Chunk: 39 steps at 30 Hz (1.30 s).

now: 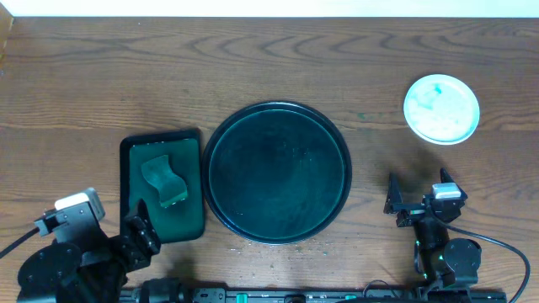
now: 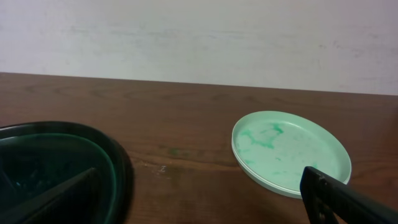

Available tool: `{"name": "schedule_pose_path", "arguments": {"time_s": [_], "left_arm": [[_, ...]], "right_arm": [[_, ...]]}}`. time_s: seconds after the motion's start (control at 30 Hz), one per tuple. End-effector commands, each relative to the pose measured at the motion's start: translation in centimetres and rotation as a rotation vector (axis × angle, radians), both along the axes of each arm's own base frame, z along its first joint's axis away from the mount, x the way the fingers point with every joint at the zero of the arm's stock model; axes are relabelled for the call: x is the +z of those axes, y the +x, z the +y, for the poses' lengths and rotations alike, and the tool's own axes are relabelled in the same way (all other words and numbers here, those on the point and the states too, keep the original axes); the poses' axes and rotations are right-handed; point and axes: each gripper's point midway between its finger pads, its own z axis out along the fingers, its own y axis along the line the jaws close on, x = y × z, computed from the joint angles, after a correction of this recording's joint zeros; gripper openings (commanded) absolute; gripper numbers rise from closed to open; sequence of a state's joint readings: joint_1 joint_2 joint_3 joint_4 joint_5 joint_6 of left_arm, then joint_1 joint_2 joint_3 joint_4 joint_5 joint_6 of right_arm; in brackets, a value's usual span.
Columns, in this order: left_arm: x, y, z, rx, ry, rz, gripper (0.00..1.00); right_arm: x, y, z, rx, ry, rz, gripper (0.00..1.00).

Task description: Clean dirty plates on tray and stack at the side

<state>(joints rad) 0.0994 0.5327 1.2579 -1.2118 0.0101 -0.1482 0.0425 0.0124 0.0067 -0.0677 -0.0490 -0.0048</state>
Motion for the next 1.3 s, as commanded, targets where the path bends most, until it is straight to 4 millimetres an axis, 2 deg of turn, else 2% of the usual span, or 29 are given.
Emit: {"name": "schedule_pose_path", "arguments": {"time_s": [0.0, 0.2, 0.37, 0.7, 0.8, 0.97, 1.13, 1.27], "left_arm": [[-1.0, 1.4, 0.5, 0.007, 0.028, -0.01, 0.81], [-3.8, 4.1, 0.5, 0.0, 0.018, -0.125, 0.8], [-6.5, 6.4, 0.5, 0.012, -0.015, -0.337, 0.8], [-11.4, 9.2, 0.8, 0.057, -0.158, -0.59, 0.8], [-13.2, 9.9, 0.9, 0.07, -0.205, -0.607, 0.81], [-16.5, 10.3, 0.9, 0.09, -0.241, -0.535, 0.8], [-18.6, 10.0, 0.9, 0.104, -0.239, -0.45, 0.8], [-18.6, 10.0, 0.9, 0.081, -0.181, -0.445, 0.81]], "right_arm": [[0.0, 0.0, -0.3, -0.01, -0.007, -0.001, 0.99], [0.0, 0.0, -0.3, -0.011, -0.007, -0.001, 0.99], [0.0, 0.0, -0.3, -0.01, -0.007, -0.001, 0.99], [0.0, 0.0, -0.3, -0.01, -0.007, -0.001, 0.99], [0.0, 0.0, -0.3, -0.011, -0.007, -0.002, 0.99], [0.0, 0.0, -0.3, -0.011, -0.007, -0.002, 0.99], [0.0, 0.0, -0.3, -0.01, -0.007, -0.002, 0.99], [0.0, 0.0, -0.3, -0.01, -0.007, -0.001, 0.99]]}}
